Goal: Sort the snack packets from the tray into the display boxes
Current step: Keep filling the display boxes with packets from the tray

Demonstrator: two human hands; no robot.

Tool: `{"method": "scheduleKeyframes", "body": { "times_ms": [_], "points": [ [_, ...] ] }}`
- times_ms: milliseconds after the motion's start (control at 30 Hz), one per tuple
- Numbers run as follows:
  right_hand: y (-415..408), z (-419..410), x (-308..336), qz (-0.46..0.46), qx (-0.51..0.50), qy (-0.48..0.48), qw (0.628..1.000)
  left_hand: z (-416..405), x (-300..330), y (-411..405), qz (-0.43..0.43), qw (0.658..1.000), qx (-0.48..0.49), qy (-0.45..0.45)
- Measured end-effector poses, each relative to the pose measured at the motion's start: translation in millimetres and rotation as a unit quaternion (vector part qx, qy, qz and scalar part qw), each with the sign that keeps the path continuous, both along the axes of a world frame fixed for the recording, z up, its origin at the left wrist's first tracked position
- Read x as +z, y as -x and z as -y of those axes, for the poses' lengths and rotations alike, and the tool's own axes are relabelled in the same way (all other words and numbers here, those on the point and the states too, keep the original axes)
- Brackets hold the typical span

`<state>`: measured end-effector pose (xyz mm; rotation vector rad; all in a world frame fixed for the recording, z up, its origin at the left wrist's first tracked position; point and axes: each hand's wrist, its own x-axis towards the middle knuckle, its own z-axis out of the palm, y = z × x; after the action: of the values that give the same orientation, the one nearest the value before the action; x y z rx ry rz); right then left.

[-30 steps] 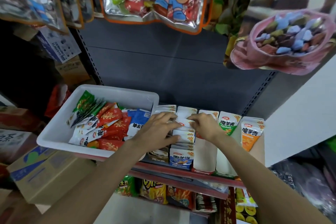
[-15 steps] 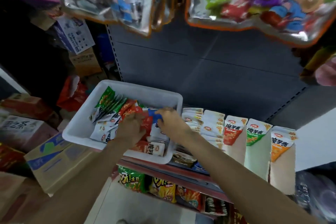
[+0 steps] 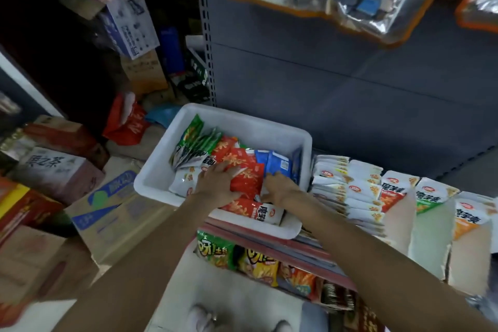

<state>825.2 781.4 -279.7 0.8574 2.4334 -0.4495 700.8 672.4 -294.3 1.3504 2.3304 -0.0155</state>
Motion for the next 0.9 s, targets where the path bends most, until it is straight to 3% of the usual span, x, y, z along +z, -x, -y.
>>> {"method": "scheduleKeyframes", "body": {
  "times_ms": [167,267,333,433,633,800,900],
  "points": [
    [-12.6,4.5,24.4,-0.054,0.007,-0.052,0.997,-1.9,8.6,-5.0,0.014,0.999,0.024,-0.028],
    [-21.1,1.5,45.2,-0.165,-0.053,-0.119,0.978,-2.8,14.2,-9.6,0.053,0.989,0.074,-0.112],
    [-31.8,-7.7,59.5,-0.268,-0.121,-0.099,0.951,-5.7,22.5,-17.9,0.106,0.972,0.090,-0.192],
    [-53.9,-25.5,81.6,-0.401,-0.192,0.035,0.895,-15.0,43.3,-39.3,0.203,0.936,0.076,-0.276],
    [-108.2,-44.0,118.1,-0.520,-0.257,0.164,0.798,-43.7,69.3,-71.4,0.201,0.912,0.046,-0.355],
    [-158.6,-68.7,125.9,-0.611,-0.336,0.125,0.706,-71.9,82.6,-113.4,0.247,0.903,0.025,-0.351],
    [-188.8,-87.2,124.9,-0.623,-0.360,0.051,0.692,-89.2,80.6,-142.5,0.215,0.918,-0.017,-0.333]
  ]
}}
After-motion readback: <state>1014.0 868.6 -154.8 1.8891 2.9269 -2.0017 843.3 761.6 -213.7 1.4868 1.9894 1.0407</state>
